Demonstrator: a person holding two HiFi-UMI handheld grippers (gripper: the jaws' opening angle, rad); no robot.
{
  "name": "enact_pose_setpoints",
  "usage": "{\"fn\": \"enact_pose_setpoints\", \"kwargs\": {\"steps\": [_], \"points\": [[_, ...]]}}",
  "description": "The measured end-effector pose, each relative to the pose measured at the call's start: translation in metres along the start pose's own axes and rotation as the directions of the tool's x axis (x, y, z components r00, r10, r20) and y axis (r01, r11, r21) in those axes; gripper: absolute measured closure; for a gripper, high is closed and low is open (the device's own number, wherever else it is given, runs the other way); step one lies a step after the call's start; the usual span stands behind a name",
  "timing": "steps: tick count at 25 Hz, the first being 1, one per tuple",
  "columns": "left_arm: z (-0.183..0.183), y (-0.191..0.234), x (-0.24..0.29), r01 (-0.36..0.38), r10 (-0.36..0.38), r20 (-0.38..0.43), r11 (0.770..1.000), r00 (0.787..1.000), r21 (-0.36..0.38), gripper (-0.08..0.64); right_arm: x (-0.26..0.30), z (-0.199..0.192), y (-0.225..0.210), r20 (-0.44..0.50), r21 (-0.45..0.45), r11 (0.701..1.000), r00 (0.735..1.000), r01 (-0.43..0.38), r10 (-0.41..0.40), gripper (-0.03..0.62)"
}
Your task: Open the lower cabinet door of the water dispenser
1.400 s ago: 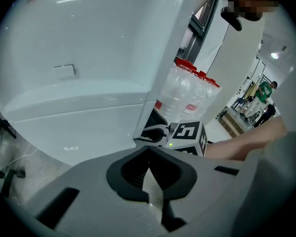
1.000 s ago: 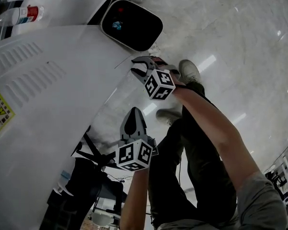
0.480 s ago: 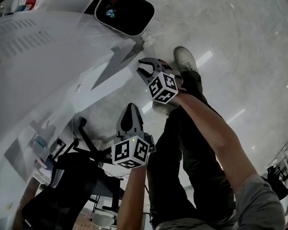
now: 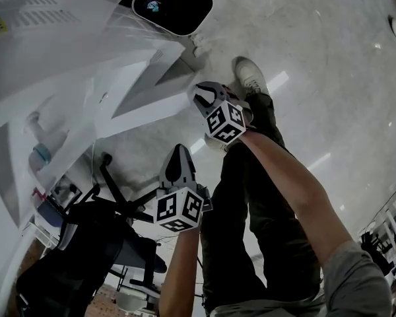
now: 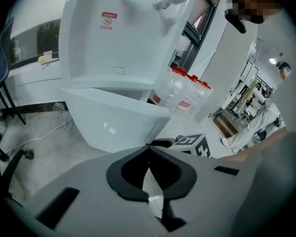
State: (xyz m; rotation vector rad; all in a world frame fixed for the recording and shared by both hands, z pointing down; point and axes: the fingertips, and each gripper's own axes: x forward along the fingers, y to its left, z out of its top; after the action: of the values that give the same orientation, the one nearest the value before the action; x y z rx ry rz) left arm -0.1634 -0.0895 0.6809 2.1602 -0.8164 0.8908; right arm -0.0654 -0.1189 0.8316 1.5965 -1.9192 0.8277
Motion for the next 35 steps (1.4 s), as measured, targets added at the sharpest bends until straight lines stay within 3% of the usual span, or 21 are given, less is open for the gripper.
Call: {"fn": "enact_pose_setpoints", "kwargs": {"steps": [6, 12, 17, 19, 21, 25, 27, 29, 31, 33, 35], "points": [[0.011, 0.003, -0.001, -0.034, 0.035, 0.023, 0.999, 0.999, -0.038, 0.552, 0.001, -0.001, 0.001, -0.007, 0.002, 1.000, 1.000, -0.016, 0.016, 0.483], [0.028, -0.006, 0.005, -0.080, 0.087, 0.049, 0.989, 0.995, -0.125, 0.552, -0.021, -0.002, -0.003, -0.015, -0.028, 0.995, 0.996, -0.091, 0.090, 0.483], [0.041, -0.022, 0.000, -0.090, 0.100, 0.052, 0.981, 0.994, -0.171, 0.552, -0.061, 0.007, -0.004, -0.049, -0.168, 0.958, 0.972, -0.234, 0.229, 0.461], [0.048, -0.026, -0.005, -0.097, 0.111, 0.061, 0.976, 0.992, -0.194, 0.552, -0.073, 0.019, -0.004, -0.077, -0.264, 0.920, 0.957, -0.291, 0.281, 0.425], [0.053, -0.029, -0.013, -0.106, 0.125, 0.074, 0.970, 0.989, -0.219, 0.552, -0.079, 0.033, -0.003, -0.111, -0.380, 0.862, 0.942, -0.335, 0.318, 0.400], [0.054, -0.029, -0.028, -0.128, 0.159, 0.097, 0.955, 0.982, -0.268, 0.552, -0.067, 0.045, 0.004, -0.205, -0.586, 0.696, 0.907, -0.415, 0.369, 0.366], [0.051, -0.026, -0.037, -0.139, 0.176, 0.108, 0.948, 0.978, -0.287, 0.552, -0.053, 0.040, 0.007, -0.265, -0.644, 0.617, 0.889, -0.452, 0.374, 0.354], [0.044, -0.020, -0.047, -0.151, 0.192, 0.115, 0.943, 0.975, -0.295, 0.552, -0.037, 0.037, 0.007, -0.301, -0.665, 0.582, 0.881, -0.469, 0.366, 0.348], [0.032, -0.012, -0.057, -0.171, 0.215, 0.112, 0.934, 0.970, -0.315, 0.552, -0.025, 0.036, 0.006, -0.315, -0.675, 0.566, 0.879, -0.473, 0.359, 0.348], [0.015, -0.003, -0.067, -0.198, 0.247, 0.102, 0.915, 0.963, -0.352, 0.552, -0.019, 0.034, 0.006, -0.324, -0.691, 0.542, 0.875, -0.478, 0.359, 0.353], [-0.001, 0.004, -0.075, -0.225, 0.281, 0.090, 0.891, 0.956, -0.394, 0.552, -0.018, 0.031, 0.007, -0.329, -0.704, 0.517, 0.869, -0.487, 0.370, 0.404]]}}
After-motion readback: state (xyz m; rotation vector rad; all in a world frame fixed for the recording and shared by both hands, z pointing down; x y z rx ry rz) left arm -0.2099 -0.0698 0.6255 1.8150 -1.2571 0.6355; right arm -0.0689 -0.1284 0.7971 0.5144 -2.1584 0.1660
